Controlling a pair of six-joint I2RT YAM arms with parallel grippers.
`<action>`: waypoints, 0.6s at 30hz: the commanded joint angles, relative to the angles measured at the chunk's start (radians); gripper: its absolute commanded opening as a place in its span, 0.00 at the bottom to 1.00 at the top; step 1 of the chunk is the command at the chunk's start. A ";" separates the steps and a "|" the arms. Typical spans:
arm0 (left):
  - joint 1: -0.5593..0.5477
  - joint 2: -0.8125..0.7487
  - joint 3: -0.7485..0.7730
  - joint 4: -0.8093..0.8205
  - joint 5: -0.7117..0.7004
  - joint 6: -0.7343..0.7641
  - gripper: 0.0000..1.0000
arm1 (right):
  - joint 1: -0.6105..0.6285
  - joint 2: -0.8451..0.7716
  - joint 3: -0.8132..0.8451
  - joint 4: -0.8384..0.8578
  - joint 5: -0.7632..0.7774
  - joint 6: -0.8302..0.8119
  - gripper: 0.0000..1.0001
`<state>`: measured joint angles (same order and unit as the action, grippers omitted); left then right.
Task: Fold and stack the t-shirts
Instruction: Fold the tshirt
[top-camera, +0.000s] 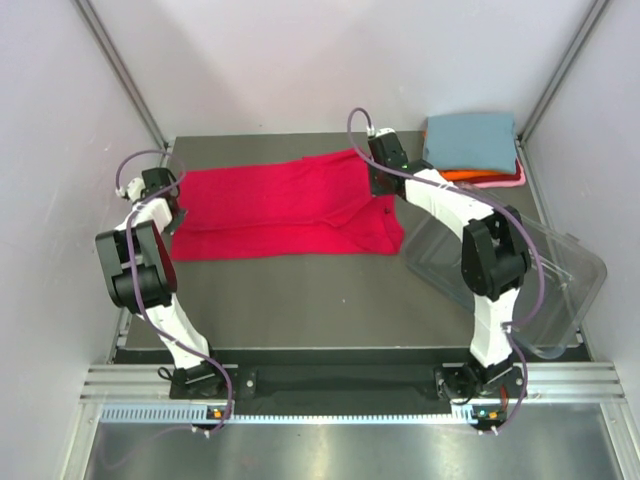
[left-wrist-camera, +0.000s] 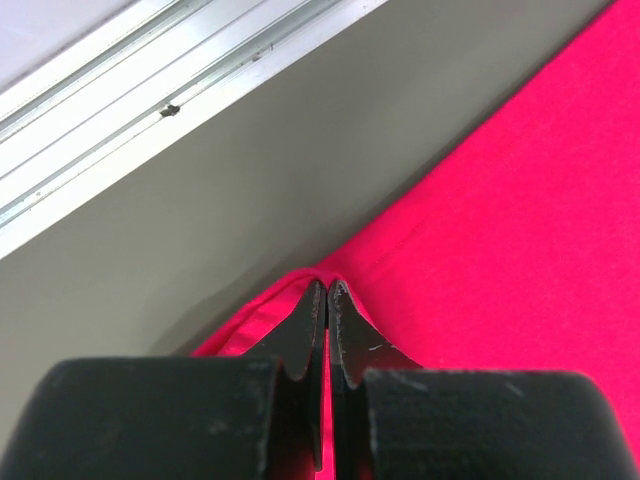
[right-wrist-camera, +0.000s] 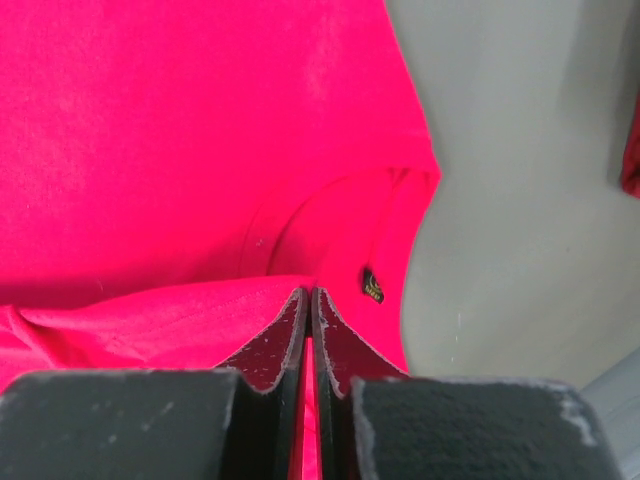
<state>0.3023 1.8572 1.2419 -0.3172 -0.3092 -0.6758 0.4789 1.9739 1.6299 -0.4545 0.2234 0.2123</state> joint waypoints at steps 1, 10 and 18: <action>-0.005 0.000 0.039 0.012 -0.019 0.025 0.00 | -0.016 0.014 0.074 -0.013 0.022 -0.013 0.02; -0.006 0.016 0.159 -0.155 -0.146 0.079 0.33 | -0.046 0.080 0.235 -0.102 0.001 0.002 0.27; -0.048 -0.098 0.099 -0.203 -0.017 0.176 0.43 | -0.022 -0.036 0.133 -0.170 -0.140 0.127 0.27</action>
<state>0.2646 1.8462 1.3590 -0.4801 -0.4122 -0.5457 0.4366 2.0380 1.8557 -0.5838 0.1532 0.2722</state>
